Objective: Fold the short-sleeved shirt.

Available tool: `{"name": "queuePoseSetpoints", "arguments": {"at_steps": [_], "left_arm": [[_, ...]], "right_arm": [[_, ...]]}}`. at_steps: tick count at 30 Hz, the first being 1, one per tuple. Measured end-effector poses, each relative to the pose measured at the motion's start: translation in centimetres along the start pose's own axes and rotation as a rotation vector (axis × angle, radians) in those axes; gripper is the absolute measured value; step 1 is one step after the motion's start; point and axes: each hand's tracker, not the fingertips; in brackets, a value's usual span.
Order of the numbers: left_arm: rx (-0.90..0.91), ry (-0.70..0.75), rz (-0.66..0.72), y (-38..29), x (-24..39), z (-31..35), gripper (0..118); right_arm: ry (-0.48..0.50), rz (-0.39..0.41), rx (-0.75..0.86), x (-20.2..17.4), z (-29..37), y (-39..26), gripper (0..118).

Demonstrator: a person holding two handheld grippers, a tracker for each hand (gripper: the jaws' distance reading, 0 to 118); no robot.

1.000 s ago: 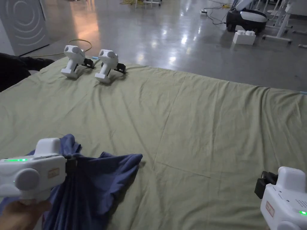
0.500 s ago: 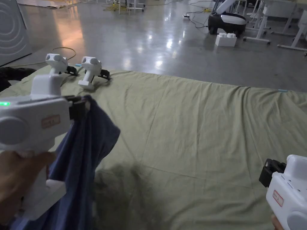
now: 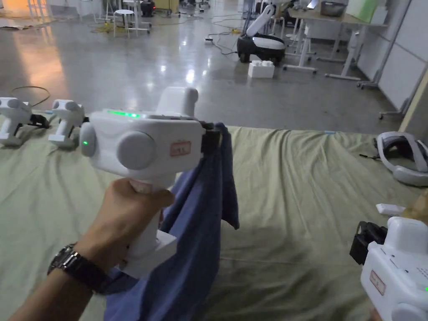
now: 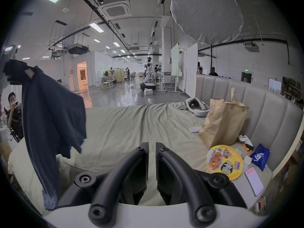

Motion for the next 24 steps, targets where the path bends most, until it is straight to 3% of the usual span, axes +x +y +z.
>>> {"name": "queuePoseSetpoints", "arguments": {"at_steps": [8, 16, 17, 18, 21, 24], "left_arm": [[-0.219, -0.115, 0.052, -10.5, 5.9, -9.0, 7], [-0.347, -0.124, 0.137, -17.3, 6.1, -11.7, 8], [-0.353, -0.108, 0.147, -17.3, 5.9, -11.6, 11], [-0.352, -0.097, 0.161, -17.3, 5.5, -11.5, 22], [-0.313, -0.076, 0.193, -16.1, 5.2, -8.4, 72], [-0.201, -0.021, 0.188, -14.4, 3.2, -6.4, 71]], "right_arm": [[-0.068, -0.008, -0.023, 3.3, 1.1, -1.2, 11], [-0.069, 0.000, -0.067, 3.4, 0.9, -2.4, 11], [-0.065, 0.003, -0.070, 3.2, 0.9, -2.4, 11], [-0.059, 0.008, -0.073, 3.0, 0.9, -2.5, 11], [-0.045, 0.025, -0.073, 2.3, 0.9, -2.4, 11], [-0.029, 0.032, -0.066, 1.4, 0.8, -1.9, 11]]}}
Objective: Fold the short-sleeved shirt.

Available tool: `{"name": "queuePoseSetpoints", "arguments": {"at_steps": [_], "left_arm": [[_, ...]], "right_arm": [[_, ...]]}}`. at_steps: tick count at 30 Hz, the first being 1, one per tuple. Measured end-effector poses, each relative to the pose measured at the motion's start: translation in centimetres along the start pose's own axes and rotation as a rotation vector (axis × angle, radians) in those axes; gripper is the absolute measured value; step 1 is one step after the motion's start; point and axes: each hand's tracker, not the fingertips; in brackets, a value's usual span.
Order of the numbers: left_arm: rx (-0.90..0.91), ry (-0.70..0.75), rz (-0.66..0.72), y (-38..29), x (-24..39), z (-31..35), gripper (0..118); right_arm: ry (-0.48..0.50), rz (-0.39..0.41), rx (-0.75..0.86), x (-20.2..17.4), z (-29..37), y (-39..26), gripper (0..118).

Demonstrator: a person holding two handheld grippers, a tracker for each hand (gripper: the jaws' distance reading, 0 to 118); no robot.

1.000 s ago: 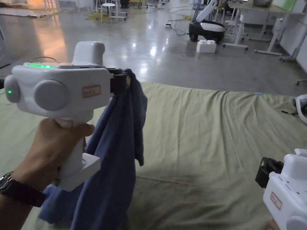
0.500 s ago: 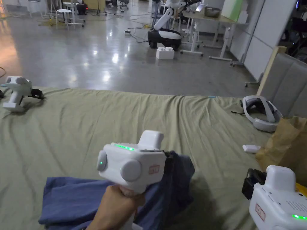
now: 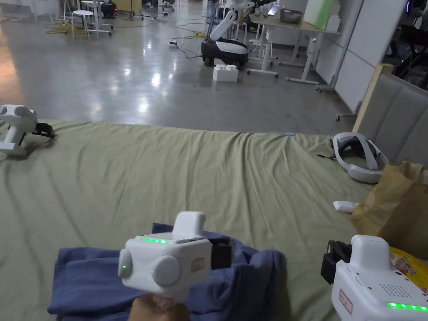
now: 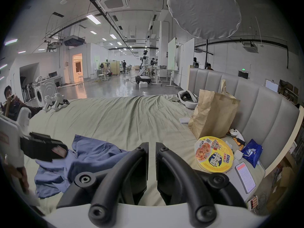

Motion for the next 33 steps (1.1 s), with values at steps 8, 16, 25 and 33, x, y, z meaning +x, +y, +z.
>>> {"name": "queuePoseSetpoints", "arguments": {"at_steps": [8, 16, 25, 33], "left_arm": [[0.299, 0.229, -0.106, 1.0, -4.3, 9.5, 71], [0.470, 0.523, -0.199, -1.0, -6.8, 15.7, 68], [0.550, 0.670, -0.140, -4.2, -9.3, 17.1, 2], [0.517, 0.680, -0.084, -5.3, -10.8, 17.8, 1]], "right_arm": [[0.050, 0.023, 0.066, -3.7, 0.3, 1.5, 11], [0.085, 0.043, 0.171, -8.3, 0.4, 2.2, 11], [0.102, 0.047, 0.218, -11.2, 0.0, 2.5, 11], [0.103, 0.046, 0.235, -12.2, 0.0, 2.6, 11]]}}
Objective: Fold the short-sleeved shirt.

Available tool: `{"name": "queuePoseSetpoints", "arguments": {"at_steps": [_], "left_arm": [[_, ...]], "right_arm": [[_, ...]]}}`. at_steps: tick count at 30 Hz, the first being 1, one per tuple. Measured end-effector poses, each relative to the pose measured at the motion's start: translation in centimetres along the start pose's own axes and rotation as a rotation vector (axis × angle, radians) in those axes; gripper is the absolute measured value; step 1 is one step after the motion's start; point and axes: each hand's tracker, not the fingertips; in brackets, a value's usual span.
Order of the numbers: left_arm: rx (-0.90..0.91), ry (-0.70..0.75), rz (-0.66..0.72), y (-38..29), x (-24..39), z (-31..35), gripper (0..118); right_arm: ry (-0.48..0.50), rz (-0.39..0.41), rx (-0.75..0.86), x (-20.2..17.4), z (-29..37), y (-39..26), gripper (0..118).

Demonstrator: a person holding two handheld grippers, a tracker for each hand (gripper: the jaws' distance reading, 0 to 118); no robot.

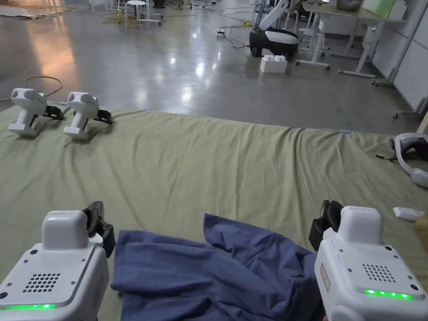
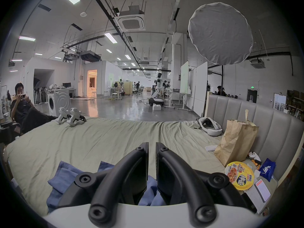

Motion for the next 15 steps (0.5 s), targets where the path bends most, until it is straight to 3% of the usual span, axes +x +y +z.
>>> {"name": "queuePoseSetpoints", "arguments": {"at_steps": [8, 15], "left_arm": [[-0.436, -0.103, 0.100, -3.3, -3.2, -7.8, 1], [-0.740, -0.093, 0.229, -6.2, -5.6, -16.2, 2]], "right_arm": [[0.019, 0.033, -0.065, 0.3, -0.9, -1.2, 11], [0.009, 0.053, -0.128, 1.3, -1.9, -2.8, 11]]}}
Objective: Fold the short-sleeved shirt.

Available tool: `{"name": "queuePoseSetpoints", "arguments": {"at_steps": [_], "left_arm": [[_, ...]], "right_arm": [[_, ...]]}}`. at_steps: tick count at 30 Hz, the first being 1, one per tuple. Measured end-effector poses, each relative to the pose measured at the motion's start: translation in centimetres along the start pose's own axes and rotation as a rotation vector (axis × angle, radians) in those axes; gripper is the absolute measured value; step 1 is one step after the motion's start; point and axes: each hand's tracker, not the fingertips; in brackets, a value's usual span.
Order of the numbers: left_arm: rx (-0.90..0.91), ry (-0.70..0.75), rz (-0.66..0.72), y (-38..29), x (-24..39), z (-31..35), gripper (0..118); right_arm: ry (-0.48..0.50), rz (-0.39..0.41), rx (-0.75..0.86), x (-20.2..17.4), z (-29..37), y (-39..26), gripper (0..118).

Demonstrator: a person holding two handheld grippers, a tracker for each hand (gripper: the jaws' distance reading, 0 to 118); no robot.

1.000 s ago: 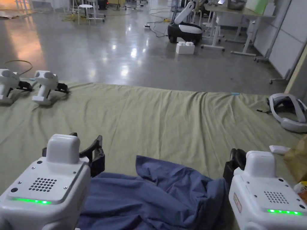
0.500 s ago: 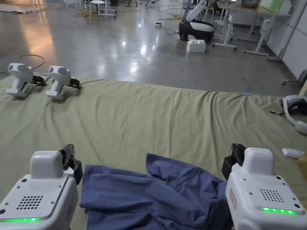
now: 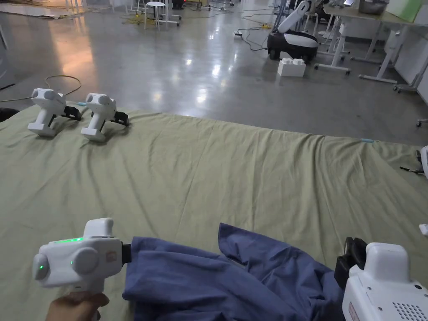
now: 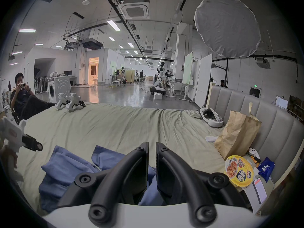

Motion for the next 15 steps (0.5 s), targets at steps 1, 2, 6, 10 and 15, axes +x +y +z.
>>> {"name": "queuePoseSetpoints", "arguments": {"at_steps": [1, 2, 6, 10, 15], "left_arm": [[-0.027, -0.021, 0.016, 0.7, -0.3, -0.9, 2], [-0.046, -0.030, 0.028, 1.4, -0.6, -1.7, 12], [-0.067, -0.054, 0.107, 0.8, 0.1, -0.6, 76], [-0.122, -0.013, 0.102, 3.9, -2.4, -5.5, 76], [-0.229, 0.083, -0.025, 4.6, 2.2, -8.3, 76]], "right_arm": [[-0.002, 0.003, -0.010, 0.2, -0.2, -0.2, 11], [-0.004, 0.005, -0.019, 0.4, -0.3, -0.4, 11], [-0.020, 0.005, -0.054, 1.3, -0.9, -1.2, 11], [-0.036, 0.004, -0.088, 2.2, -1.4, -1.9, 11], [-0.060, 0.009, -0.132, 3.4, -2.1, -2.8, 11]]}}
